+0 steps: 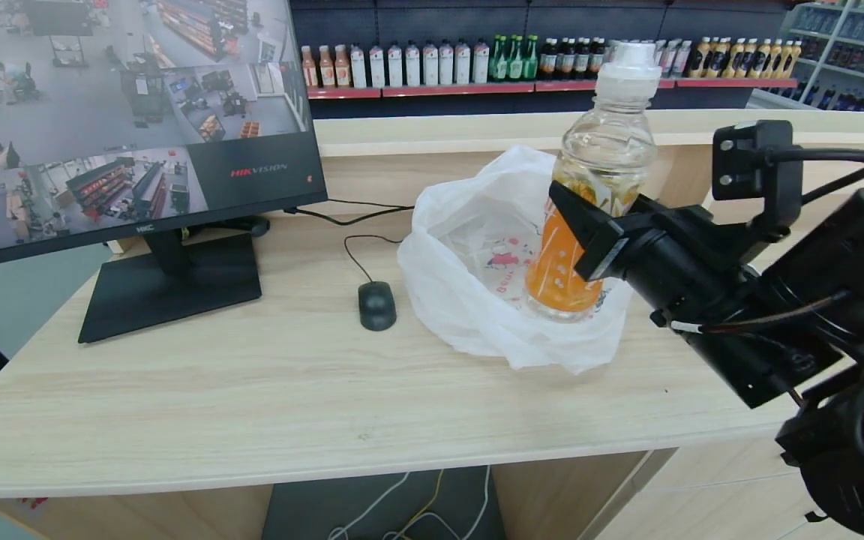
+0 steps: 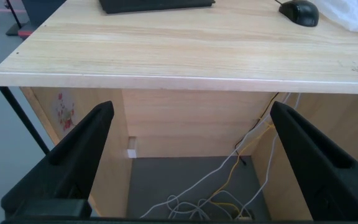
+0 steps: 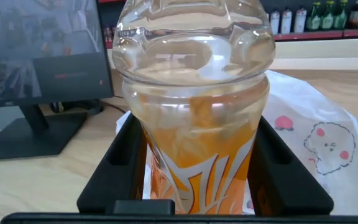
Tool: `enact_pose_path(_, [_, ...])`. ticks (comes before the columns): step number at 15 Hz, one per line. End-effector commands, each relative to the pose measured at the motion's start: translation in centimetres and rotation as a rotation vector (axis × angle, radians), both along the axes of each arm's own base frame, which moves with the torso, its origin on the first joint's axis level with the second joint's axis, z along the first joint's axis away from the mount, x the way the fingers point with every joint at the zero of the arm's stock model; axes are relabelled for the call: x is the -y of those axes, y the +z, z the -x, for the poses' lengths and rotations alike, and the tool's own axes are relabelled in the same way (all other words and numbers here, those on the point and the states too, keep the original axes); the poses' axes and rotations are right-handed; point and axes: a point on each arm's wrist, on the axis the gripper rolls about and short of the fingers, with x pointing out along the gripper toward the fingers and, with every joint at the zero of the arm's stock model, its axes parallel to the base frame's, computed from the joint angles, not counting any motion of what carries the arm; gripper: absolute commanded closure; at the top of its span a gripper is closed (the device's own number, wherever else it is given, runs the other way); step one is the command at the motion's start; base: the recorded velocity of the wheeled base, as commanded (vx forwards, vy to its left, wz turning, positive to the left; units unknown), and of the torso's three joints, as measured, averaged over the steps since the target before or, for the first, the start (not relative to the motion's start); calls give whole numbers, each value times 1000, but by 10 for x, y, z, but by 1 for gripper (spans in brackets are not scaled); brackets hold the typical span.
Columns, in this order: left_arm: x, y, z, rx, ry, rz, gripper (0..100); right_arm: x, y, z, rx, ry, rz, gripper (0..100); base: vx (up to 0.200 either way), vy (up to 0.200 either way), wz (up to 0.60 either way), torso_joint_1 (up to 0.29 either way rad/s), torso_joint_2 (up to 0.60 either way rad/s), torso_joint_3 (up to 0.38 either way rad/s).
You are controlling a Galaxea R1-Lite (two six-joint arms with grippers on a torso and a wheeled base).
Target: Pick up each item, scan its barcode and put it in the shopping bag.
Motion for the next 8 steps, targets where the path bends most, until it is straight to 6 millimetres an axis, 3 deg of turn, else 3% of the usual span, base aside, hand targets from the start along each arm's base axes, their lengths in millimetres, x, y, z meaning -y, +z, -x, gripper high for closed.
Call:
enact_pose_path(1, [0, 0, 0, 0, 0, 0, 0, -15, 12, -33, 10, -34, 3, 100, 0, 0, 0, 0, 0, 0])
enact_pose_path(4, [0, 0, 0, 0, 0, 0, 0, -25, 11, -64, 27, -62, -9, 100, 0, 0, 0, 0, 0, 0])
enact_pose_path(8, [0, 0, 0, 0, 0, 0, 0, -25, -1, -91, 18, -90, -4, 100, 0, 0, 0, 0, 0, 0])
